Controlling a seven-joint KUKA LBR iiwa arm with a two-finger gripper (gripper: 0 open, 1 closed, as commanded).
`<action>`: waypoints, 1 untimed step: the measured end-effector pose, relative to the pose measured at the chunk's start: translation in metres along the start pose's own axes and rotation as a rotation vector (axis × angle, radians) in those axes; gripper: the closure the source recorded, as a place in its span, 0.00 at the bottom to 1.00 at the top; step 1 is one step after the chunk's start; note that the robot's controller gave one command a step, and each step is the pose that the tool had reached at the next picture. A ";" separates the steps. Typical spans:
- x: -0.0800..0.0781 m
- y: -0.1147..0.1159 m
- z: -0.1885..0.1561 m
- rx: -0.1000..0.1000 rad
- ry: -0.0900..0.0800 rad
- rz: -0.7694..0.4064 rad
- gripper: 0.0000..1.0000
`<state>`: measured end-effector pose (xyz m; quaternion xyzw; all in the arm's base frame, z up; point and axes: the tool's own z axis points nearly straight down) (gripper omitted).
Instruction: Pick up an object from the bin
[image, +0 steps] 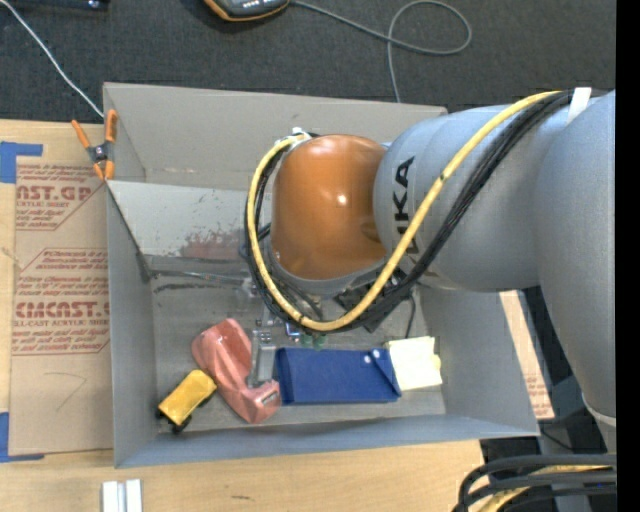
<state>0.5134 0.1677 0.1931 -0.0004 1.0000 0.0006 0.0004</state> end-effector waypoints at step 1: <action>0.018 0.071 0.114 -0.002 0.006 -0.455 0.00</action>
Offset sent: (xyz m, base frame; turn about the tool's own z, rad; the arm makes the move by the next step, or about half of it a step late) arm -0.0342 0.0757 -0.0479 -0.3708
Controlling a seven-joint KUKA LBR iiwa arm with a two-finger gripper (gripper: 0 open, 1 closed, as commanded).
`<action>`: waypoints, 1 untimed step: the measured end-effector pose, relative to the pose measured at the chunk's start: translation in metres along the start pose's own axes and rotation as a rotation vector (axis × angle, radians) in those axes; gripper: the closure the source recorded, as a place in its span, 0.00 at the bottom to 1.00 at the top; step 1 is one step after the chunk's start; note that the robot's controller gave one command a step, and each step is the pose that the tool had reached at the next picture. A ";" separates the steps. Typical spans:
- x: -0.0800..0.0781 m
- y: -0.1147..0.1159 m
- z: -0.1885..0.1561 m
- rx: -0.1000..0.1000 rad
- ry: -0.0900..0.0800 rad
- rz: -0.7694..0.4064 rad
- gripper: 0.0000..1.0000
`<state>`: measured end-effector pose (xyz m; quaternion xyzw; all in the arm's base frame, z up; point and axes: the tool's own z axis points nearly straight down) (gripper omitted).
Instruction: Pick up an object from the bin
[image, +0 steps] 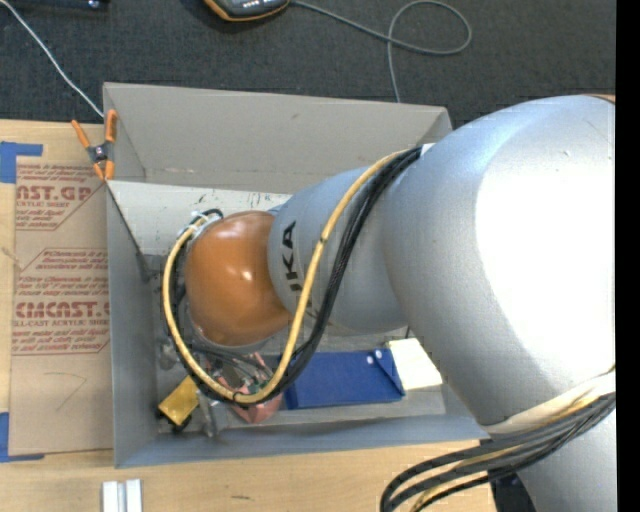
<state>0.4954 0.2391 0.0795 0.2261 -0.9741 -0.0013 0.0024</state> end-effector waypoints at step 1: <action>0.013 0.012 -0.065 0.001 -0.005 0.085 0.00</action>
Offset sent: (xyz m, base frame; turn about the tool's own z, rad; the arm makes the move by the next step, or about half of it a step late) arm 0.0000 0.0000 0.0000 0.0000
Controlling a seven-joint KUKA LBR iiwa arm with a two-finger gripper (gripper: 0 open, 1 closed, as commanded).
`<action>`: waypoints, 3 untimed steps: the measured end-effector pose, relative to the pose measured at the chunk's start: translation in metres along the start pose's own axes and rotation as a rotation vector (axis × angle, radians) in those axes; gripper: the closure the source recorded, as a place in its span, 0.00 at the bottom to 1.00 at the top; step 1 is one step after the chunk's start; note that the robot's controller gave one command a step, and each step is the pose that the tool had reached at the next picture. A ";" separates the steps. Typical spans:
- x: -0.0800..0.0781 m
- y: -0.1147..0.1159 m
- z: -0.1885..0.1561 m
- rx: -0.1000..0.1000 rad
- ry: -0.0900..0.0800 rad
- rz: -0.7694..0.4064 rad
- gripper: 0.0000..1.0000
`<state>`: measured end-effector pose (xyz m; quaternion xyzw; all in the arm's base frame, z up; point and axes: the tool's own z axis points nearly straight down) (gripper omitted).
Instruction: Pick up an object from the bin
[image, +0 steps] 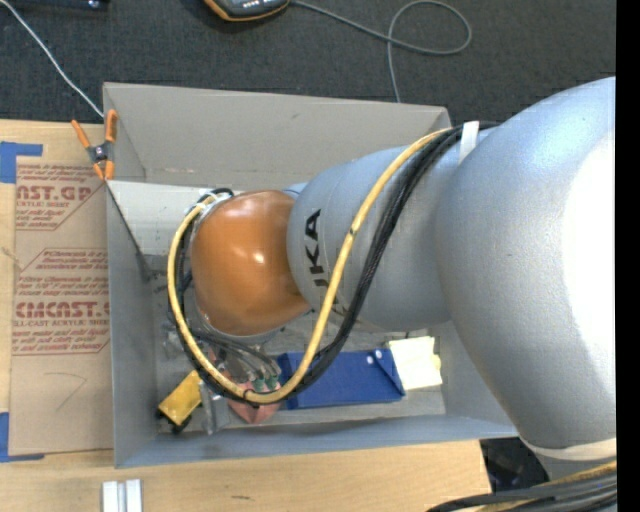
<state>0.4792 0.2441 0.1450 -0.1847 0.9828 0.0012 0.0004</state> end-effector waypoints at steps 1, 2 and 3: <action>-0.013 -0.010 0.066 -0.002 0.004 -0.084 0.00; -0.022 -0.008 0.075 0.001 -0.001 -0.311 0.00; -0.013 -0.010 0.067 -0.004 0.004 -0.084 1.00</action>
Offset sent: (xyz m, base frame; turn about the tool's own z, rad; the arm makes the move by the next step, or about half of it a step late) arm 0.0231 0.0006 -0.0750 -0.3123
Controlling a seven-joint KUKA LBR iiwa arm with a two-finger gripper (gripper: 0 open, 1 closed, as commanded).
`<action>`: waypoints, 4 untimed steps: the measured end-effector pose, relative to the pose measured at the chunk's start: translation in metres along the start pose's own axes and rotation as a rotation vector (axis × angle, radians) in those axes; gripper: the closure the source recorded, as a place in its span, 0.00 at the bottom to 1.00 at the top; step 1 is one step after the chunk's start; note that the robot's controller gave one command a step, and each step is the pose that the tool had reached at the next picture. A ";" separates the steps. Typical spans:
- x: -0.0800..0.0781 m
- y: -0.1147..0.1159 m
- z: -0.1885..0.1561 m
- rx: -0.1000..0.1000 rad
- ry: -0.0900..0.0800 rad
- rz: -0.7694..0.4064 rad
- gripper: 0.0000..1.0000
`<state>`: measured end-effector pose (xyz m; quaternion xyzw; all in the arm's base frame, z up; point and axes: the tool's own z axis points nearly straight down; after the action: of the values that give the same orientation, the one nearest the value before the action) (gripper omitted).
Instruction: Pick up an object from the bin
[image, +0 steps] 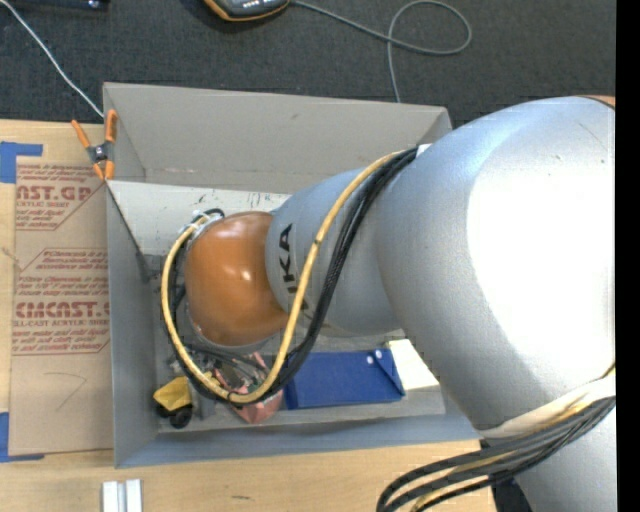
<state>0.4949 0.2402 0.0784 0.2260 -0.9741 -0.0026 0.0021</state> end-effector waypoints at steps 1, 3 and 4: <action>0.000 0.000 0.000 0.000 0.000 0.000 1.00; 0.003 0.000 -0.022 0.000 0.009 0.000 1.00; 0.001 0.000 -0.050 0.001 0.003 0.000 1.00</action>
Offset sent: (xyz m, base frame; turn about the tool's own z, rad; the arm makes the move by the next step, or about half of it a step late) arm 0.0000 -0.0001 0.0671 0.0000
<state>0.4941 0.2400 0.1285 0.2262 -0.9741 -0.0019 0.0033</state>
